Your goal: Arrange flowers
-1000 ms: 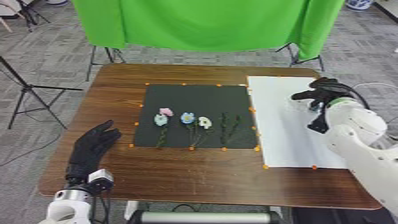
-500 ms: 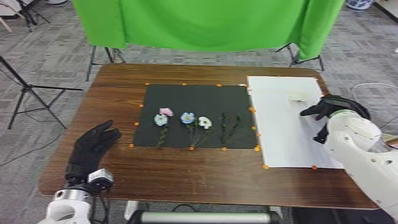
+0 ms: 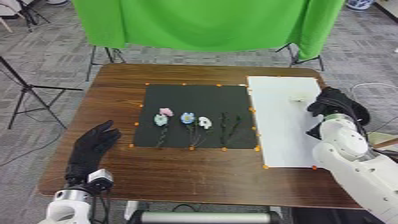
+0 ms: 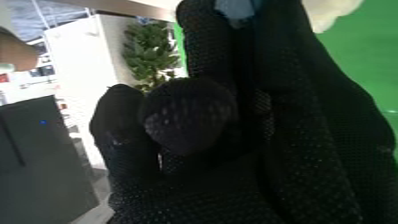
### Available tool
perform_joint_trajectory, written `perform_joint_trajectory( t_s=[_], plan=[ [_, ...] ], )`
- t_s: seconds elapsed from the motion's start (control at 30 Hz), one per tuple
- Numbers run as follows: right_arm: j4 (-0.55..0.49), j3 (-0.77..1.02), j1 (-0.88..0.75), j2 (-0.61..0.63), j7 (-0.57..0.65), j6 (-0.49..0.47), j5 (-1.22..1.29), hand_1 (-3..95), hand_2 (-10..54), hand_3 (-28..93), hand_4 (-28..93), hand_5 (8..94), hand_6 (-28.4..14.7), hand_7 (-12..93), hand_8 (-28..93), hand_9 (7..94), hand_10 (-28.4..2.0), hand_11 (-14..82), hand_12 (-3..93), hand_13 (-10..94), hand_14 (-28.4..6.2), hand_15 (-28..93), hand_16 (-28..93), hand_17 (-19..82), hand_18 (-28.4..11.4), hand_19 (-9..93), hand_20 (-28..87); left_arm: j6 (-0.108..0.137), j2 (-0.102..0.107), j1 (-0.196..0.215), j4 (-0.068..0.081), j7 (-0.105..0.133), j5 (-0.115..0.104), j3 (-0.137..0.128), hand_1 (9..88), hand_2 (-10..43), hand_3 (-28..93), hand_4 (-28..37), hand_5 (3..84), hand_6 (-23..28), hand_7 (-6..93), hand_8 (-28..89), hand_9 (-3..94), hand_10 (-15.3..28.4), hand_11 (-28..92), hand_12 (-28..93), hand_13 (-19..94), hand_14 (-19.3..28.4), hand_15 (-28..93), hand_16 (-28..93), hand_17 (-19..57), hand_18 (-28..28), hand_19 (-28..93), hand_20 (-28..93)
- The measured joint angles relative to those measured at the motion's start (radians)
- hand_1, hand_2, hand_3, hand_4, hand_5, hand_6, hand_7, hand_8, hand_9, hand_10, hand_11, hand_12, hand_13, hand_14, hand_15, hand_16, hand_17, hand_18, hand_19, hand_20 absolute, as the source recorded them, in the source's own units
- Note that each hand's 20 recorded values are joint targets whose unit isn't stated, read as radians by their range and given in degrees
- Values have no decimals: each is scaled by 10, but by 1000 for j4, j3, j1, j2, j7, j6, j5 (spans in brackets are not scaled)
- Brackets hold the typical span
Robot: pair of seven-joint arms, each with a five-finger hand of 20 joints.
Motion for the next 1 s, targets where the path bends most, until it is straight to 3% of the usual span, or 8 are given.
perform_joint_trajectory(
  t_s=[0.53,0.77,1.0],
  plan=[
    [-264,72,-50,-12,-81,73,-17,558,-95,643,-199,806,18,211,49,874,-113,128,296,920,-22,621,287,642,-148,932,549,0,-1,3,-3,-2,-1,-1,241,-62,721,-244,494,4,172,-80,500,124,212,139,371,166,218,19,41,131,114,184],
    [-279,-75,-13,-48,-168,92,-6,558,-95,640,-199,802,21,210,47,869,-109,120,296,921,-21,623,289,644,-145,932,553,-2,1,2,-2,-3,-1,-1,241,-61,720,-243,493,4,173,-80,500,124,212,139,371,166,219,19,40,131,113,183],
    [-246,-171,52,-96,-222,-27,66,556,-95,638,-202,797,25,210,38,865,-107,115,294,921,-21,625,290,645,-145,932,560,-5,3,-2,0,-4,-1,-1,240,-63,724,-242,493,4,172,-81,500,124,212,139,371,166,218,18,40,131,112,183]
  ],
)
